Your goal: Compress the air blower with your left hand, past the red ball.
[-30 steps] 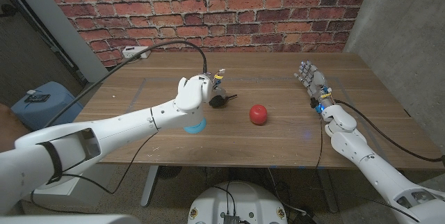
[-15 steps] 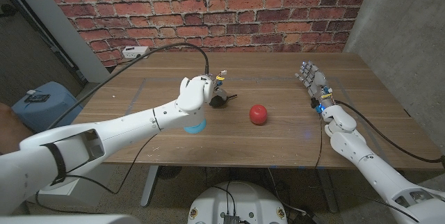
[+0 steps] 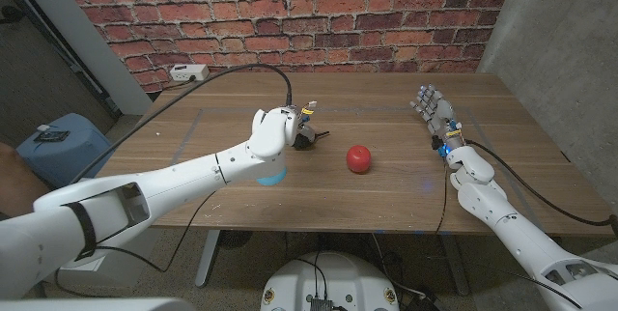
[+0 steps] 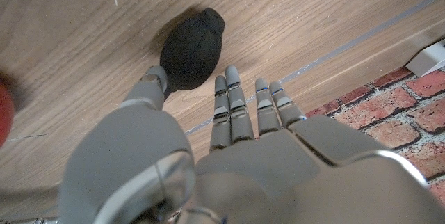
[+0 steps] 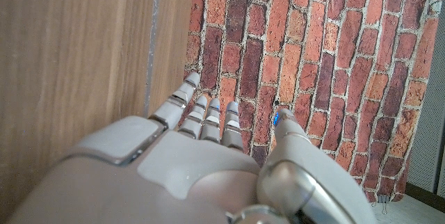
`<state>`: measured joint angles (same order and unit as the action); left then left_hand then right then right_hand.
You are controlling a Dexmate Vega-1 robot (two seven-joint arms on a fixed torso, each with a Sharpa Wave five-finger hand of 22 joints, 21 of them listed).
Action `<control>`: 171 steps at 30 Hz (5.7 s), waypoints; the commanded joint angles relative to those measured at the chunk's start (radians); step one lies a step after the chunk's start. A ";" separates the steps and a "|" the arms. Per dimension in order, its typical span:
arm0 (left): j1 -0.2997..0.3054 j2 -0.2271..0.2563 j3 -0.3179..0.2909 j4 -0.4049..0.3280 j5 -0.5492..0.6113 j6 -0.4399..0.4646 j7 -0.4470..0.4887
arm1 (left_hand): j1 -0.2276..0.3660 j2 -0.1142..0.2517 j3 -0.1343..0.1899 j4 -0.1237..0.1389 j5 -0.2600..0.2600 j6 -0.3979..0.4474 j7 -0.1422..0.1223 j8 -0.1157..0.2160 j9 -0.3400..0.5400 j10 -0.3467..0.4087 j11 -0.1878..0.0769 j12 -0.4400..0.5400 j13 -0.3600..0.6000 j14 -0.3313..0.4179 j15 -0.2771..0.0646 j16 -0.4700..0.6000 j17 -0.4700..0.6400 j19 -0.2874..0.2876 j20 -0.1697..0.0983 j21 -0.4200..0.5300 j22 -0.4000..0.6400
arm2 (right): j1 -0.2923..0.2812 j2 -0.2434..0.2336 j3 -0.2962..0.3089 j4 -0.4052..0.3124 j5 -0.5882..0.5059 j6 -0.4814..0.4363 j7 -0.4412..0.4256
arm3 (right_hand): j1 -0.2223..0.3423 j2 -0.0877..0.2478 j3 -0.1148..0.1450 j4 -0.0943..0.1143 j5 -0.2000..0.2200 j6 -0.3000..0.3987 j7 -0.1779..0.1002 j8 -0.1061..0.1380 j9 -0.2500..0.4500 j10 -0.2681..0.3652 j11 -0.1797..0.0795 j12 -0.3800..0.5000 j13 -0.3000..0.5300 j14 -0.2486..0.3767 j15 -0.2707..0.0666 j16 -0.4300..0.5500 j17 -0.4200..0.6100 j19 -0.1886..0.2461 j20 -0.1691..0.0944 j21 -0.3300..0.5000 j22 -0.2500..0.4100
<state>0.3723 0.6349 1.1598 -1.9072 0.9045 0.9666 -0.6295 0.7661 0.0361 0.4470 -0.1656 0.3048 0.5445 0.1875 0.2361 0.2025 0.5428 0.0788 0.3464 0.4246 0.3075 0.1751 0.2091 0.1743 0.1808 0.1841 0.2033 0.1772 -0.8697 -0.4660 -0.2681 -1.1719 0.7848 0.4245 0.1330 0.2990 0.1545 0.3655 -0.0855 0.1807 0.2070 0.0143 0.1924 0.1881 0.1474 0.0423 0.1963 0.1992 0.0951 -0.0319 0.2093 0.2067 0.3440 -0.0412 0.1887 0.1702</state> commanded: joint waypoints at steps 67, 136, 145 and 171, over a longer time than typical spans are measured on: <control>0.171 -0.107 -0.127 0.069 0.304 -0.087 -0.085 | 0.018 -0.041 0.009 0.002 0.050 0.031 -0.020 0.002 0.021 0.040 -0.016 0.003 0.041 0.068 -0.031 0.000 0.003 0.064 -0.009 0.007 0.002 | 0.006 0.009 0.024 0.046 0.050 -0.024 0.043 | 0.018 0.001 -0.004 -0.009 -0.002 0.002 0.005 0.003 0.003 -0.001 -0.003 0.004 0.001 -0.002 0.005 0.007 0.005 0.007 -0.014 0.005 0.001; 0.262 -0.130 -0.249 0.057 0.224 -0.120 0.222 | 0.168 -0.016 -0.035 0.004 0.070 0.250 -0.080 0.064 0.093 0.217 -0.106 0.149 0.148 0.304 -0.171 0.026 0.023 0.225 -0.050 0.038 0.013 | -0.004 0.010 0.030 0.018 0.054 -0.046 0.008 | 0.016 0.002 -0.009 -0.008 -0.002 0.003 0.006 0.003 0.003 0.001 0.001 0.005 0.001 0.000 0.006 0.009 0.006 0.009 -0.009 0.006 0.001; 0.258 -0.124 -0.266 0.037 0.151 -0.116 0.272 | 0.172 -0.013 -0.038 0.005 0.071 0.254 -0.081 0.065 0.096 0.218 -0.107 0.150 0.151 0.304 -0.174 0.025 0.024 0.225 -0.051 0.037 0.013 | -0.007 0.004 0.031 0.006 0.049 -0.047 -0.002 | 0.016 0.002 -0.010 -0.008 -0.002 0.002 0.007 0.003 0.003 0.000 -0.001 0.005 0.001 0.000 0.006 0.010 0.006 0.009 -0.009 0.006 0.001; 0.247 -0.114 -0.331 -0.012 -0.143 -0.105 0.443 | 0.182 -0.005 -0.041 0.006 0.076 0.260 -0.084 0.064 0.106 0.220 -0.115 0.152 0.161 0.306 -0.175 0.018 0.022 0.224 -0.053 0.034 0.015 | -0.013 -0.014 0.030 -0.031 0.036 -0.060 -0.028 | 0.016 0.003 -0.011 -0.009 -0.001 0.003 0.007 0.004 0.003 0.000 0.001 0.005 0.001 0.000 0.005 0.010 0.006 0.010 -0.010 0.006 0.001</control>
<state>0.6173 0.5208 0.8709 -1.8991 0.9081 0.8627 -0.2659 0.9319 0.0233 0.4092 -0.1557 0.3781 0.7927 0.1031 0.3008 0.3044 0.7586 -0.0340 0.4891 0.5820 0.6127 0.0055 0.2323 0.1931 0.4056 0.1339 0.2400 0.1886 -0.8807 -0.4708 -0.2370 -1.1877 0.8270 0.3718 0.1165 0.3108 0.1558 0.3573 -0.0936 0.1807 0.2070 0.0142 0.1924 0.1880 0.1475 0.0423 0.1963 0.1992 0.0951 -0.0319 0.2122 0.2115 0.3440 -0.0412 0.1887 0.1698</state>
